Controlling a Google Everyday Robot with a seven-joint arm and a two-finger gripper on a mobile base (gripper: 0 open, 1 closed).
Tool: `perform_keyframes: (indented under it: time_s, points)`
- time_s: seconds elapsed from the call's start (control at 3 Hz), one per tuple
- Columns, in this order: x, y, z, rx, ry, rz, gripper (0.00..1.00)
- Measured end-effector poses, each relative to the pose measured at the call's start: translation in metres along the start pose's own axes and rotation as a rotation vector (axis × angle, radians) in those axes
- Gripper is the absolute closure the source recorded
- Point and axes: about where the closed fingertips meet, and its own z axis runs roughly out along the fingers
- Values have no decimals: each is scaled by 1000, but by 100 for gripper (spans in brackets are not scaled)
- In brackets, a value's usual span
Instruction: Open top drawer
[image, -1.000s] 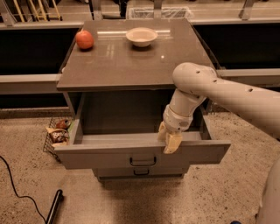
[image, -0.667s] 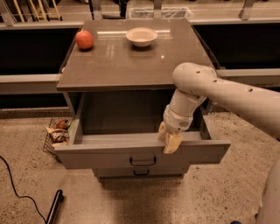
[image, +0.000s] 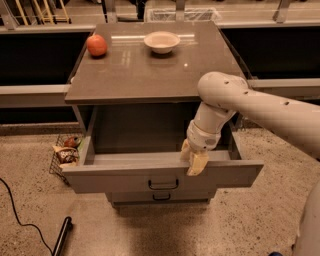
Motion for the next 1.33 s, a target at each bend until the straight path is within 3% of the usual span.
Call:
perform_keyframes:
  time_s: [0.33,0.67,1.0,1.33]
  points:
    - [0,0,0,0,0,0,15]
    - [-1,17,-5,3,-4,11,0]
    - [-3,50,-13,8,-12,73,0]
    - [-1,76,-10,-17,-31,142,18]
